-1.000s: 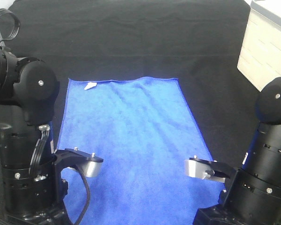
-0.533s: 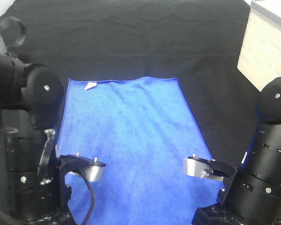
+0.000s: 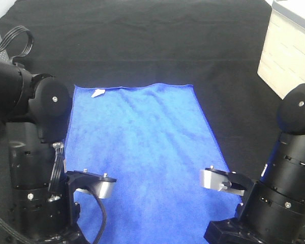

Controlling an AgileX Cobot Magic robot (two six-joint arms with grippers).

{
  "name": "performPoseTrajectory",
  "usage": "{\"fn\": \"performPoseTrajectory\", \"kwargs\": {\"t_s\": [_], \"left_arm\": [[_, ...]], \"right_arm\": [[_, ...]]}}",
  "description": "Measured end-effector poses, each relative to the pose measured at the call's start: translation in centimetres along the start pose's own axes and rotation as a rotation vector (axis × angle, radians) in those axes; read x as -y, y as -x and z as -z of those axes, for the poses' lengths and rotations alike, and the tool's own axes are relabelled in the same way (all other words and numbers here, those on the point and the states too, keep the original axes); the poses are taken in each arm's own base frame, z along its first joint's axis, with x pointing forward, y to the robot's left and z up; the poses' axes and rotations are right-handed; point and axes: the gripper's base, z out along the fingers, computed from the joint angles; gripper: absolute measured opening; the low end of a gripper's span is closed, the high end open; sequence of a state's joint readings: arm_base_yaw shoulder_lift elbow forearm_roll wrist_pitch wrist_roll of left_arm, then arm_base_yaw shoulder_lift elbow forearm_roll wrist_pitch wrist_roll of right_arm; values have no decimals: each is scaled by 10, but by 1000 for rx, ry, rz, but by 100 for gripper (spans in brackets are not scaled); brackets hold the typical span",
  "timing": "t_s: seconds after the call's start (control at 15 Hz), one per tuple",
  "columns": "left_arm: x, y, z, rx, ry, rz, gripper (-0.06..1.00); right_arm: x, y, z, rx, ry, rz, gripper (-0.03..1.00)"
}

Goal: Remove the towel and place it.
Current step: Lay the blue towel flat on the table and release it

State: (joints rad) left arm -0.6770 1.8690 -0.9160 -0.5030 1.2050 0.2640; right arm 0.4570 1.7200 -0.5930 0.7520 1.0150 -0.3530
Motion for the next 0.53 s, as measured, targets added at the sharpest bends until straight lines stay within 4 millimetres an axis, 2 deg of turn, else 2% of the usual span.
{"fn": "performPoseTrajectory", "kwargs": {"t_s": [0.27, 0.53], "left_arm": [[0, 0, 0, 0, -3, 3, 70], [0, 0, 0, -1, -3, 3, 70]], "right_arm": [[0, 0, 1, -4, -6, -4, 69], [-13, 16, 21, 12, -39, 89, 69]]}}
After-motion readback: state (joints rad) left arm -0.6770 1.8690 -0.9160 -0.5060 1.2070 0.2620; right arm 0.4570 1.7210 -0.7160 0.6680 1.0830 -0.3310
